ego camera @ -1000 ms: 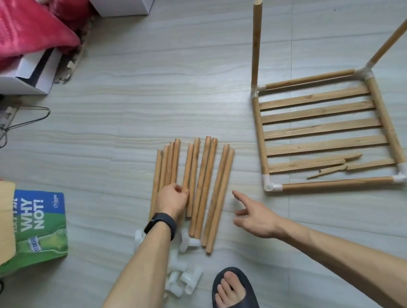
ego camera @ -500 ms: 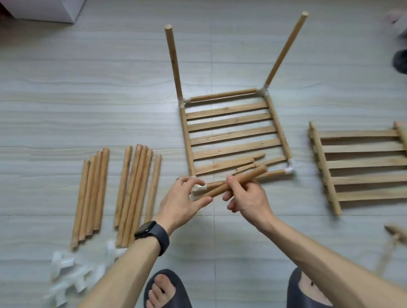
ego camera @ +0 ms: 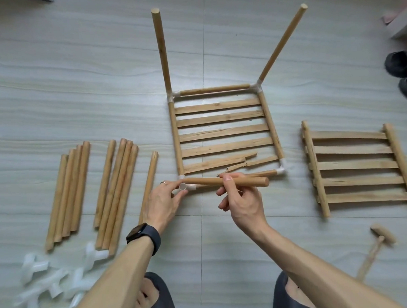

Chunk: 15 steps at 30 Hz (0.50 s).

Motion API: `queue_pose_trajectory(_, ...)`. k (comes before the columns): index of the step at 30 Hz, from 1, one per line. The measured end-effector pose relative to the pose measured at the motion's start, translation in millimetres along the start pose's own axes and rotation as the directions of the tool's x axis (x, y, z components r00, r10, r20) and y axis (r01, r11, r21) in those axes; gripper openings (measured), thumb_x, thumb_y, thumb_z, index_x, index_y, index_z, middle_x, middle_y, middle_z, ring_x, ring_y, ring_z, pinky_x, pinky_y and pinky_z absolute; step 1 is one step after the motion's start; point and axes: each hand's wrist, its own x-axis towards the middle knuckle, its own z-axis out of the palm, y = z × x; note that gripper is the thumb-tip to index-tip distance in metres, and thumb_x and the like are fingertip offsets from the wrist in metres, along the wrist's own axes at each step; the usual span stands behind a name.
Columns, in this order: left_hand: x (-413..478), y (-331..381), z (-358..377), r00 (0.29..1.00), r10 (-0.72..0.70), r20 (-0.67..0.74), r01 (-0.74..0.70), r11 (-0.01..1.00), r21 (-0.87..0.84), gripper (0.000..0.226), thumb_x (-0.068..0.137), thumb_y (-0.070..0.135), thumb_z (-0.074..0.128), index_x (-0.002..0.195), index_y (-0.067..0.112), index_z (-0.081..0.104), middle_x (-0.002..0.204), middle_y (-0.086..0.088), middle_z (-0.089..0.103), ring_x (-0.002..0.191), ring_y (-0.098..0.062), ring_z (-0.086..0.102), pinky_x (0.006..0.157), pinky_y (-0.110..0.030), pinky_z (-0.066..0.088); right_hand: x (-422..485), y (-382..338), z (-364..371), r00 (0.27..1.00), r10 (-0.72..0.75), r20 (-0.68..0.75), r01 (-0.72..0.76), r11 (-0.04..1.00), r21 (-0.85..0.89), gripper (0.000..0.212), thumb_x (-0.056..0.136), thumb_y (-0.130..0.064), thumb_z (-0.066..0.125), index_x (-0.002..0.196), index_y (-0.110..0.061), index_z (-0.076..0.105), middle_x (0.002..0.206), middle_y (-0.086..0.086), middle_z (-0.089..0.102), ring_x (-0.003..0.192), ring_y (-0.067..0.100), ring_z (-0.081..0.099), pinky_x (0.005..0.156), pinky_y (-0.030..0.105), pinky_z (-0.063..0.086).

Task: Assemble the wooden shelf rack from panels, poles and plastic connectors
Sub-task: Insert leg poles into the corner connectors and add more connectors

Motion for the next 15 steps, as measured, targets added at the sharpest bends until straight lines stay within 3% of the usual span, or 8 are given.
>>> queue_pose_trajectory(4,-3.4,0.9,-0.1,1.000,0.004,-0.024,-0.003,0.999,0.039,0.030,0.096,0.045,0.063,0.121,0.031,0.070,0.100,0.006,0.065,0.085,-0.015,0.060,0.067,-0.027,0.040,-2.3,-5.2,2.1,0.999,-0.047,-0.004,0.047,0.999,0.018,0.033,0.092,-0.046,0.055,0.098,-0.017,0.069,0.072,0.006,0.068,0.052,0.021,0.064,0.055,0.026,0.049)
queue_pose_trajectory(11,-8.8,-2.4,-2.4,0.999,0.017,-0.048,-0.015,0.999,0.041,0.029,0.096,0.043,0.064,0.123,0.033,0.064,0.108,0.013,0.071,0.077,-0.012,0.062,0.061,-0.026,0.043,-6.5,-2.9,0.4,0.984,-0.180,0.015,0.180,0.972,-0.151,0.018,0.102,-0.034,0.059,0.092,-0.022,0.068,0.067,-0.001,0.069,0.050,0.018,0.065,0.052,0.029,0.051)
queue_pose_trajectory(13,-8.8,-2.6,-2.5,0.998,0.034,-0.052,-0.031,0.997,0.067,0.028,0.097,0.043,0.063,0.123,0.033,0.066,0.105,0.010,0.072,0.081,-0.015,0.064,0.062,-0.028,0.044,-7.7,-3.2,0.1,0.962,-0.265,0.064,0.272,0.929,-0.251,0.014,0.101,-0.034,0.060,0.093,-0.025,0.066,0.068,-0.004,0.068,0.050,0.017,0.063,0.052,0.035,0.052)
queue_pose_trajectory(15,-7.2,-3.7,-2.8,0.996,0.071,-0.051,-0.067,0.994,0.089,0.028,0.097,0.041,0.062,0.123,0.031,0.068,0.106,0.008,0.073,0.086,-0.019,0.067,0.066,-0.031,0.050,-7.6,-11.1,3.5,0.903,-0.402,0.149,0.427,0.817,-0.386,0.013,0.100,-0.039,0.059,0.092,-0.029,0.064,0.067,-0.011,0.065,0.052,0.012,0.060,0.053,0.030,0.049)
